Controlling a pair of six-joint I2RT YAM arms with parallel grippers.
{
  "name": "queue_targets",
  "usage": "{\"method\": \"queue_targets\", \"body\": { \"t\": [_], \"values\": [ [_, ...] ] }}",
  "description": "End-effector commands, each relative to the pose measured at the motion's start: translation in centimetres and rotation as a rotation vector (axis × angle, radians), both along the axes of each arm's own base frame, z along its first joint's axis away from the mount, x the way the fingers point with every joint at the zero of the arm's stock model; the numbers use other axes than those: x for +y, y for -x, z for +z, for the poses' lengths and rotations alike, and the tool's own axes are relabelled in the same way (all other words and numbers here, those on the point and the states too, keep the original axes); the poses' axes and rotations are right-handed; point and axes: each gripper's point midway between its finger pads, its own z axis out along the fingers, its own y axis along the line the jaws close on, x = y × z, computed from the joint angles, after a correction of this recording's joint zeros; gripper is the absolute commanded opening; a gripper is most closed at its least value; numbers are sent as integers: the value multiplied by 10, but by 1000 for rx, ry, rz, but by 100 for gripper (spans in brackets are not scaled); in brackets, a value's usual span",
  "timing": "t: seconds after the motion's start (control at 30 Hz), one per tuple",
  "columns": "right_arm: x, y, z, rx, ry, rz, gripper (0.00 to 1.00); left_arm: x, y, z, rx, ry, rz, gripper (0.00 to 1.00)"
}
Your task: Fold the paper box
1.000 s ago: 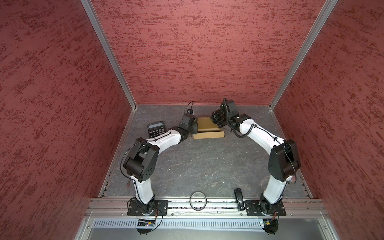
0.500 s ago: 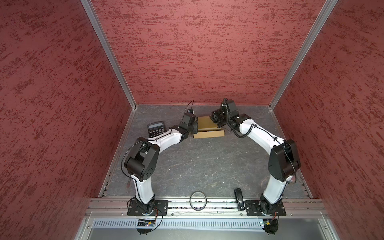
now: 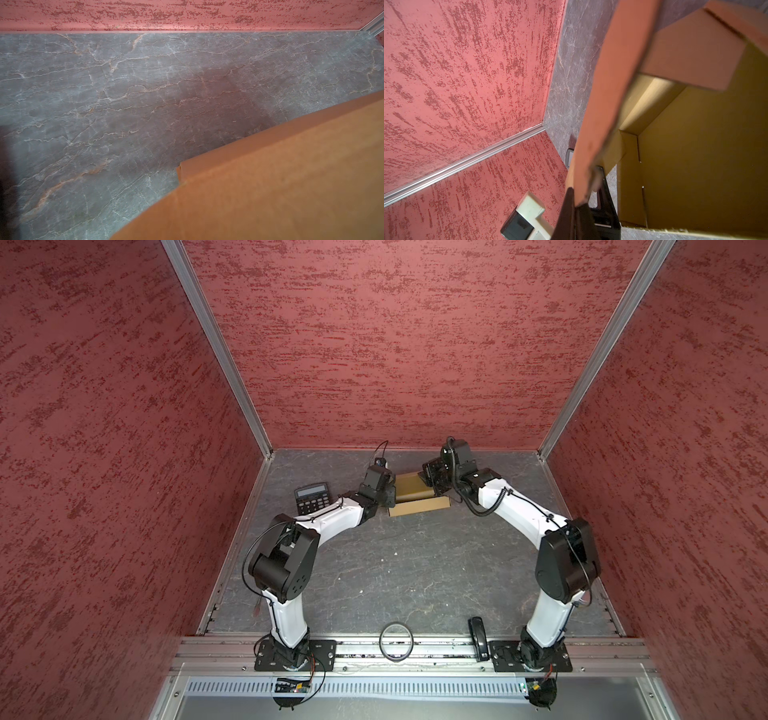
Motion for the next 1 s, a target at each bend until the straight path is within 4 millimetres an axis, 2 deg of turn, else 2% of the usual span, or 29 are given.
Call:
{"method": "queue_targets", "body": {
  "t": [0.0,0.6,0.97],
  "values": [
    [4,5,-14,64,-30,-28,0,2,-2,10,-20,5,9,16],
    [4,6,-19,69,-32,-29,0,7,1,25,-48,13,22,29],
    [4,5,-21,71,-31,-30,0,10,11,50,-79,43,15,36]
  ]
}}
